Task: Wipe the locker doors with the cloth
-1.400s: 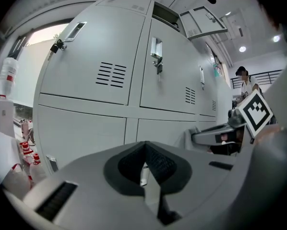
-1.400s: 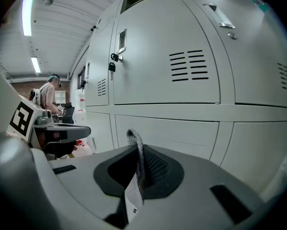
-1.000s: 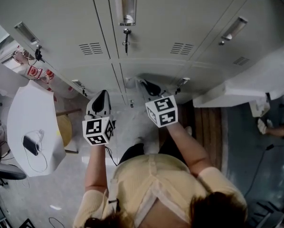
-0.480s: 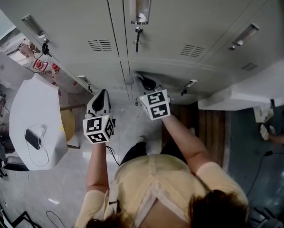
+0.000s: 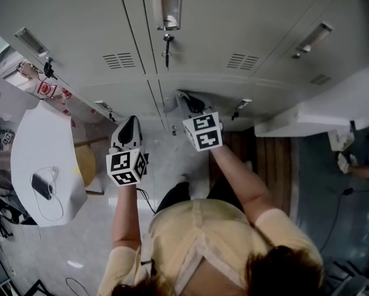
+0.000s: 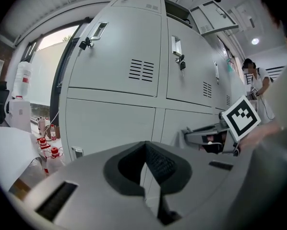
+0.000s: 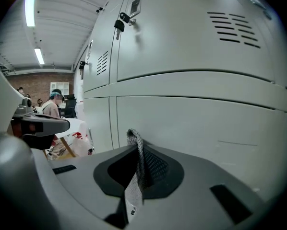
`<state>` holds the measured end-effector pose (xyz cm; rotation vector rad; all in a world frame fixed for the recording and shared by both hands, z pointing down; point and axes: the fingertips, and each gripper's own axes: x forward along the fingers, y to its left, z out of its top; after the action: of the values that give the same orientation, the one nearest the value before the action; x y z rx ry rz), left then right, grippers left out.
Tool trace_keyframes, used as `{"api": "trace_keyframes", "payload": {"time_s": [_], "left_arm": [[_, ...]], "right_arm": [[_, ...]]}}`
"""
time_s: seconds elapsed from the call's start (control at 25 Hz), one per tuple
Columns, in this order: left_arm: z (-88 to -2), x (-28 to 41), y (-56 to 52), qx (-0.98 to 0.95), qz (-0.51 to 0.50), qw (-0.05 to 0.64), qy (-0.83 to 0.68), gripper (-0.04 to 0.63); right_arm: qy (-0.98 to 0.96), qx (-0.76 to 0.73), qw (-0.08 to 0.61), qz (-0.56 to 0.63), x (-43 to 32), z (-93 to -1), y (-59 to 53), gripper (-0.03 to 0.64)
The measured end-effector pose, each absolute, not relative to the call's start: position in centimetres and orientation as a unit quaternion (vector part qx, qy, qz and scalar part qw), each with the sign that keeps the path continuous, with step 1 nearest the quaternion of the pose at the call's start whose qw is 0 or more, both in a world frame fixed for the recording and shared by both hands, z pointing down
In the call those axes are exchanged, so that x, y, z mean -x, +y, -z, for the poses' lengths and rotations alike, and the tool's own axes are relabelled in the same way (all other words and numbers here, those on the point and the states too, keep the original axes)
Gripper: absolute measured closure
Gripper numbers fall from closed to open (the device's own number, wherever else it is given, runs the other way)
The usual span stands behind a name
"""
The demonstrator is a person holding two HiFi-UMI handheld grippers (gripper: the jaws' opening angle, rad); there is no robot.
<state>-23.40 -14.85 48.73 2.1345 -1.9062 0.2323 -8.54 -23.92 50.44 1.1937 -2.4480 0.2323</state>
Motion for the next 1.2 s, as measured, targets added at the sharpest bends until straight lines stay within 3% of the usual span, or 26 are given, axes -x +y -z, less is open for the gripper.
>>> {"api": "trace_keyframes", "payload": {"time_s": [1.2], "left_arm": [[-49.2,13.2,-19.7,-0.800,-0.099,0.131,-0.578,0.594]], "right_arm": [[-0.814,-0.535,0.200,-0.107,-5.3,-51.1,-25.3,0.601]]}}
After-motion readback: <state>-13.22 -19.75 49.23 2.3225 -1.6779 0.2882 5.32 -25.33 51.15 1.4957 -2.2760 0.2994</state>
